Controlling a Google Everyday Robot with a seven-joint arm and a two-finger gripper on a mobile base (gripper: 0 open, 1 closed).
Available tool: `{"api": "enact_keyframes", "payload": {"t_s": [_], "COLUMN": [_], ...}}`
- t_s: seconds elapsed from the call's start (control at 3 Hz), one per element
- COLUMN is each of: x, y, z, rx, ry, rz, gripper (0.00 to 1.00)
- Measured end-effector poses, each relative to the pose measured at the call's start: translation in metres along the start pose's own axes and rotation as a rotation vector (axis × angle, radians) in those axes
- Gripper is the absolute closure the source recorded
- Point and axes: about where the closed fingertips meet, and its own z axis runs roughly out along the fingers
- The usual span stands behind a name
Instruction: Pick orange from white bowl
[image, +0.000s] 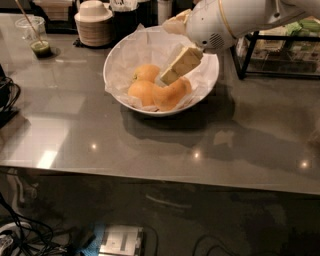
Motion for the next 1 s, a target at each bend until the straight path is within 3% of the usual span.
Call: {"api": "enact_keyframes", "payload": {"t_s": [0.67, 1.0], "x": [0.026, 0.040], "y": [0.009, 0.015], "z": [0.031, 0.040], "rx": [-0.009, -0.022], "ry": [-0.086, -0.093], "rz": [0.134, 0.188], "gripper": [0.22, 0.24]}}
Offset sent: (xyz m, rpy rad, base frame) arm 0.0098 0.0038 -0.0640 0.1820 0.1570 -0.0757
